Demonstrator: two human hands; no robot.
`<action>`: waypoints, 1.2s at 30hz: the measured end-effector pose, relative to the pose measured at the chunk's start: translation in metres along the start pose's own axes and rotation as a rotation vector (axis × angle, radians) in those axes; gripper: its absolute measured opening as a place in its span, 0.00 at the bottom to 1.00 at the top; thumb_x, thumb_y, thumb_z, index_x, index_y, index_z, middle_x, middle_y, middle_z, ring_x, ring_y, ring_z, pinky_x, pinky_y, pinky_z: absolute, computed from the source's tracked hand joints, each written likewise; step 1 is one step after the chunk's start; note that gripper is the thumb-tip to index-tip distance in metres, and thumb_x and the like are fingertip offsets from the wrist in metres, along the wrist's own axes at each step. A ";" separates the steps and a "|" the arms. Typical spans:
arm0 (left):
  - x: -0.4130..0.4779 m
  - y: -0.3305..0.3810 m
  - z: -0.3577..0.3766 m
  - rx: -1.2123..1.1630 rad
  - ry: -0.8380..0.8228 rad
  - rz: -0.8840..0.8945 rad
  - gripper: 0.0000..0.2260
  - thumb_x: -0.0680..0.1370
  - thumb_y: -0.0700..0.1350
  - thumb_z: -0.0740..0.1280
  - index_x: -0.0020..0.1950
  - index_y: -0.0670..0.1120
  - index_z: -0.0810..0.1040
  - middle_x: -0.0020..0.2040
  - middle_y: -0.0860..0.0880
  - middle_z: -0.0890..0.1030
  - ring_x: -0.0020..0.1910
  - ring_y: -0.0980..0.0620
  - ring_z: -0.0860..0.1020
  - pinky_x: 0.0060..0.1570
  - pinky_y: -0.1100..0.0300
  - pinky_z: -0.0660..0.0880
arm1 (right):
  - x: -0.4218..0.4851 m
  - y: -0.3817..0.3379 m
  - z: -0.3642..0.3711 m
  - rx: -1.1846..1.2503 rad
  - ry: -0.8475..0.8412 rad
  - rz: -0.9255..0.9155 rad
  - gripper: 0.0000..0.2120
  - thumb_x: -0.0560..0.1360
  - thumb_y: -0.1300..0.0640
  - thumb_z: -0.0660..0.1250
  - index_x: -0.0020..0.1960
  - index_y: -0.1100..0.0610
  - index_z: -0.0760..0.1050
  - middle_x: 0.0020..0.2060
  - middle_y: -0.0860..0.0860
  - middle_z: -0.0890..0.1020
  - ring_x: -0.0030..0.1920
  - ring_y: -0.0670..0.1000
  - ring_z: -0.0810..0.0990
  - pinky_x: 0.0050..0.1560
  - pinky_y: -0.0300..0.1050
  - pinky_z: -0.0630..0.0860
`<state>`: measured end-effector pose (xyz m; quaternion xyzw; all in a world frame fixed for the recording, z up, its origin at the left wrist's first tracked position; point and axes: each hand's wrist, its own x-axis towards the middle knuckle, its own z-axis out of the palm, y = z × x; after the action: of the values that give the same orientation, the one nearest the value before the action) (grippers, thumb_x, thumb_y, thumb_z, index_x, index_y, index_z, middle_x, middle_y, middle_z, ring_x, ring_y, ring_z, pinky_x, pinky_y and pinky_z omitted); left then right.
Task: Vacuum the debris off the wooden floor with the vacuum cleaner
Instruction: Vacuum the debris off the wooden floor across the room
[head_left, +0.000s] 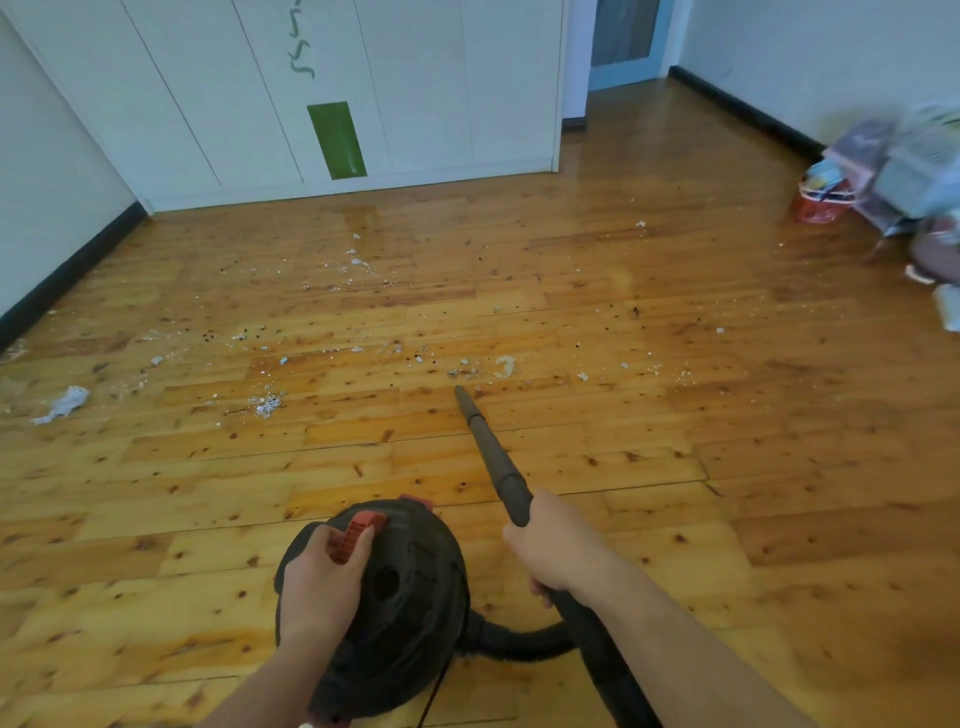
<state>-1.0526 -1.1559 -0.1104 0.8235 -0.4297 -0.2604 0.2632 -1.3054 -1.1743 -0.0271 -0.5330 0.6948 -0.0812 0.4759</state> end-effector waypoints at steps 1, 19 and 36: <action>0.000 0.000 0.000 0.006 0.003 -0.001 0.14 0.79 0.60 0.68 0.45 0.50 0.75 0.39 0.49 0.81 0.37 0.50 0.80 0.33 0.55 0.73 | -0.003 0.003 -0.003 0.011 0.003 0.006 0.15 0.84 0.52 0.62 0.68 0.57 0.67 0.46 0.55 0.81 0.30 0.50 0.80 0.28 0.42 0.79; -0.004 0.003 -0.001 -0.014 0.001 0.033 0.12 0.79 0.58 0.68 0.47 0.50 0.76 0.40 0.49 0.81 0.39 0.51 0.80 0.41 0.51 0.80 | -0.021 -0.003 -0.023 -0.051 0.032 0.037 0.18 0.86 0.55 0.59 0.72 0.62 0.66 0.32 0.54 0.81 0.25 0.49 0.77 0.26 0.38 0.75; -0.006 0.003 -0.003 -0.029 -0.013 0.048 0.13 0.80 0.58 0.68 0.50 0.49 0.76 0.42 0.50 0.80 0.40 0.52 0.79 0.37 0.54 0.76 | -0.026 0.014 -0.054 0.026 0.091 0.088 0.15 0.85 0.56 0.59 0.67 0.64 0.69 0.35 0.58 0.80 0.32 0.55 0.80 0.38 0.47 0.81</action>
<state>-1.0549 -1.1518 -0.1049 0.8074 -0.4473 -0.2654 0.2786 -1.3556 -1.1688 0.0085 -0.4914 0.7374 -0.0933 0.4539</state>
